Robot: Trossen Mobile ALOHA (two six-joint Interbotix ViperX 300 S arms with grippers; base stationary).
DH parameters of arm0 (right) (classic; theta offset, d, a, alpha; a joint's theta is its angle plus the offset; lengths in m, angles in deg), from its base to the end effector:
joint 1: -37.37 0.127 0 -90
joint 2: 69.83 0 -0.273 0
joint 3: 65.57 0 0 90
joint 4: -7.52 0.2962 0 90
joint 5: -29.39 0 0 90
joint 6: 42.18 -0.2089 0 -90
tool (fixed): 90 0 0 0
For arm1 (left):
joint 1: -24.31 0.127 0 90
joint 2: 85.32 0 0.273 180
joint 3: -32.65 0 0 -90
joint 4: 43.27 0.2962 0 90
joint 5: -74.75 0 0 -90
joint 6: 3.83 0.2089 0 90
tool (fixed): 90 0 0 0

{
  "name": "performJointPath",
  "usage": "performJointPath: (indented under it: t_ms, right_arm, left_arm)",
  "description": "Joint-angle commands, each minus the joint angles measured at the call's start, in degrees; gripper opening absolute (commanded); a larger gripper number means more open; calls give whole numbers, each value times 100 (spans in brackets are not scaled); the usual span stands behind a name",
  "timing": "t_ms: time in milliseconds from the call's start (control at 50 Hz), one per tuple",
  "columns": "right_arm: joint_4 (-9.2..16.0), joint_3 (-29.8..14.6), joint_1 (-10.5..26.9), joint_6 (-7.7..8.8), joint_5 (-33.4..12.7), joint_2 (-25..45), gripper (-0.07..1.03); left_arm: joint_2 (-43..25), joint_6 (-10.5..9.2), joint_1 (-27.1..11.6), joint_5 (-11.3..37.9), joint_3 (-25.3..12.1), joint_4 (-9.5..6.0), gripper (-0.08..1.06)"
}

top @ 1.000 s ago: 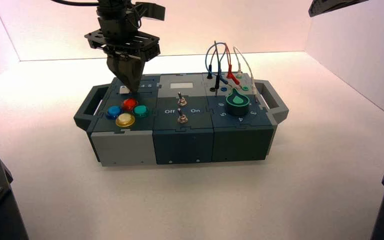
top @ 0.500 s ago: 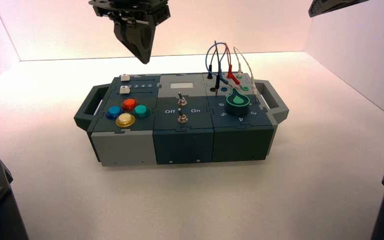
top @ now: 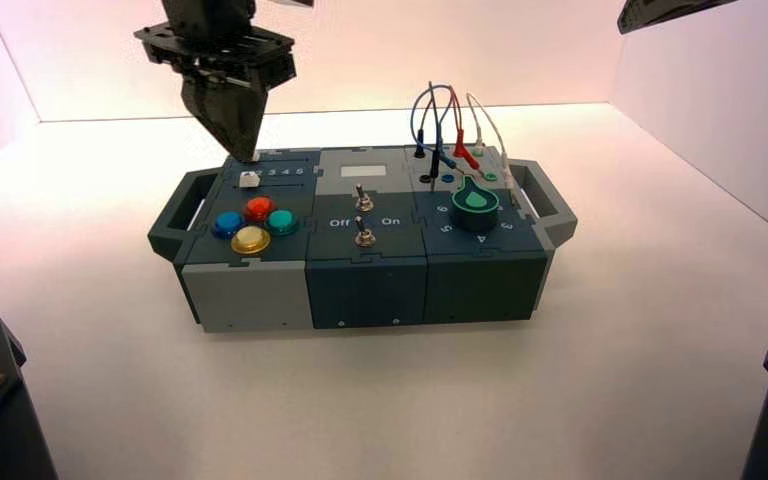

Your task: Move the bottom slider to position 2.

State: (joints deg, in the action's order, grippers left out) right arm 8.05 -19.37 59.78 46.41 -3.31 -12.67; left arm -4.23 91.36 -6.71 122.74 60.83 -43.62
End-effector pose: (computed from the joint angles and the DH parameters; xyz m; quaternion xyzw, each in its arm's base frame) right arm 0.2632 0.1097 0.1375 -0.0604 0.3868 0.1748 0.9034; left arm 0.2536 -0.1536 0.0099 0.2098 0.6427 -0.2266 0.7011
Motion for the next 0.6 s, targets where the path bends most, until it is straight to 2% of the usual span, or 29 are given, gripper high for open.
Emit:
performJointPath:
  t_ms: [20,440,600]
  right_arm:
    - [0,-114,0,0,26,-9,-2]
    - [0,-123,0,-9,35,-9,-2]
    - [0,-123,0,-9,35,-9,-2]
  left_arm:
    - [114,18,26,-18,-26,62,-3]
    - [44,18,264,-26,62,378,-3]
    - [-132,9,264,-79,18,431,-3]
